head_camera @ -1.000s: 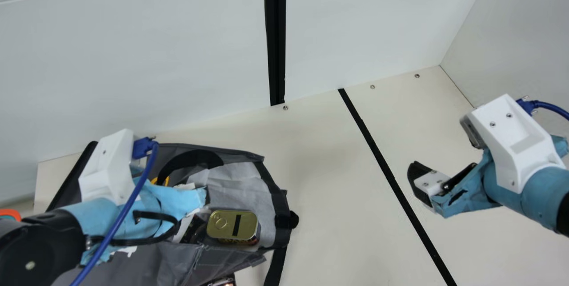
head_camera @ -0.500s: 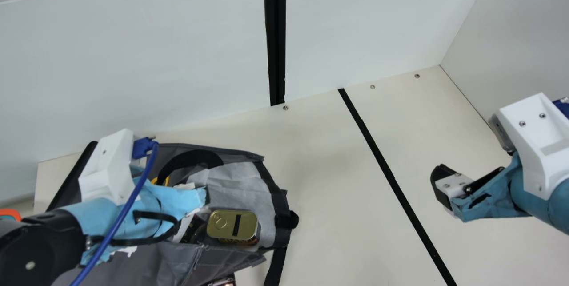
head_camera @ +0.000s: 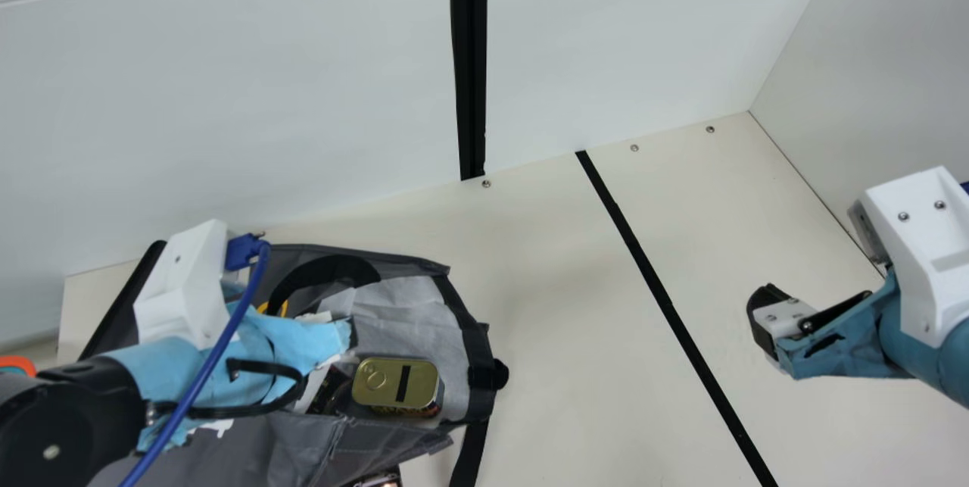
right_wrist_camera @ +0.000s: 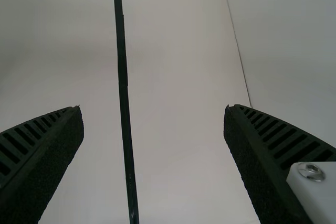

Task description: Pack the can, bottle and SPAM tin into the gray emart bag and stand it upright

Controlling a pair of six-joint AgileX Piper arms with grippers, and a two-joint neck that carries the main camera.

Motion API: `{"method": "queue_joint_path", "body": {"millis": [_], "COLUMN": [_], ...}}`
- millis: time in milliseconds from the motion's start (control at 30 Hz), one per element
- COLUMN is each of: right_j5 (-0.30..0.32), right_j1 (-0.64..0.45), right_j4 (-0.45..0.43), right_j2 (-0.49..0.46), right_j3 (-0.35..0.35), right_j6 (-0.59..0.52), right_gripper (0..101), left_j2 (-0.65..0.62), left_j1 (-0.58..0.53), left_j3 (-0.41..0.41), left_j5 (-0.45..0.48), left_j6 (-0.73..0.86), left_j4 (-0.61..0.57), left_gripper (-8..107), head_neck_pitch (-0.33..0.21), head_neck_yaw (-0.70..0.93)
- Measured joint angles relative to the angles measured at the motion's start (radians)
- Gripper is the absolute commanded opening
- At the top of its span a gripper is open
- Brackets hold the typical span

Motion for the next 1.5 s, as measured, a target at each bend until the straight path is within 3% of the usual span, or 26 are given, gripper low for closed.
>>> {"method": "queue_joint_path", "body": {"millis": [1100, 1500], "right_j5": [-0.001, -0.001], "right_j1": [-0.110, -0.096], "right_j4": [0.013, 0.013], "right_j2": [-0.039, -0.044], "right_j3": [0.005, 0.016], "right_j6": [0.110, 0.139], "right_gripper": [95, 95], "left_j2": [0.000, 0.000], "left_j1": [0.000, 0.000], "left_j3": [0.000, 0.000], "left_j5": [0.000, 0.000], "left_j6": [0.000, 0.000], "left_j4": [0.000, 0.000], "left_gripper": [-8, -8], "head_neck_pitch": [0.000, 0.000], "head_neck_yaw": [0.000, 0.000]}}
